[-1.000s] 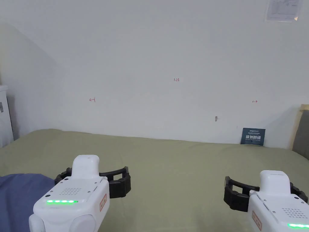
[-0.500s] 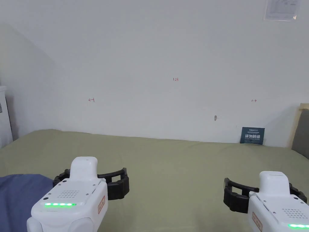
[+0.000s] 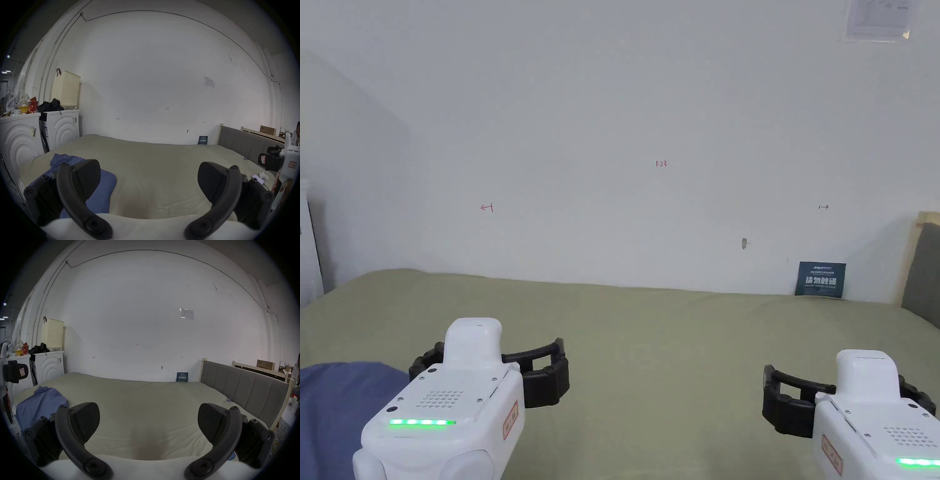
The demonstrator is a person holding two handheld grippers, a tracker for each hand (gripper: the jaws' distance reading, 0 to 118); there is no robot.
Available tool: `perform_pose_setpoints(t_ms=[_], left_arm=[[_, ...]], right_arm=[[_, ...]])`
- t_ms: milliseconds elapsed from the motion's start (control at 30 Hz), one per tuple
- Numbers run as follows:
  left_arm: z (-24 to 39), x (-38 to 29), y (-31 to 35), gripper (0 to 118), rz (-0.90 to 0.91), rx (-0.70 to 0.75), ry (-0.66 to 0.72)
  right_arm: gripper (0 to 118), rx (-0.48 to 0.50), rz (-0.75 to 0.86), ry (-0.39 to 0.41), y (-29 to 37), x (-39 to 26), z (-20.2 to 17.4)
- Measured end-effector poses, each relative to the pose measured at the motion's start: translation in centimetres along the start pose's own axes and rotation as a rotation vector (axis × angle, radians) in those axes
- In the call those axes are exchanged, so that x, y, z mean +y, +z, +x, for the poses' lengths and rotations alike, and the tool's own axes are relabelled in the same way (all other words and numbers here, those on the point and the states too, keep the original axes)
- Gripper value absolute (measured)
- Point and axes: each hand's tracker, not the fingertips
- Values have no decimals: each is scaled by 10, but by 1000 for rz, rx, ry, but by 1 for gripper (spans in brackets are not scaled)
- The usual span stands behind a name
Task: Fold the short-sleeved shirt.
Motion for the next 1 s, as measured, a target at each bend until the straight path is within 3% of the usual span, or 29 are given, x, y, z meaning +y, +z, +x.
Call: perform_pose_setpoints(t_ms=[67, 100, 133, 167, 200, 233, 433, 533, 767, 1000], left_arm=[[0, -1, 1, 117, 2, -7, -15], [1, -3, 2, 113, 5, -8, -24], [1, -4, 3, 105, 9, -7, -34], [2, -7, 5, 84, 23, -4, -45], [3, -8, 7, 22, 40, 18, -60], [3, -10, 5, 1, 33, 30, -60], [-20, -12, 8, 0, -30, 61, -37], [-43, -4, 20, 0, -21, 96, -15], [-117, 24, 70, 0, 9, 292, -18], [-175, 16, 103, 0, -31, 425, 20]], right_arm=[[115, 0, -3, 2, 2, 0, 0], [106, 2, -3, 2, 2, 0, 0], [87, 6, -4, 4, 3, -1, 0], [55, 2, -7, 11, 3, -2, 0], [0, 1, -16, 15, 2, -3, -1], [0, -12, -32, 24, 2, -3, -2], [0, 51, -35, 44, 4, 9, -23], [0, 144, -32, 30, -3, 22, -52], [0, 406, 16, 18, -17, 41, -158], [0, 604, -9, 48, -29, 26, -252]])
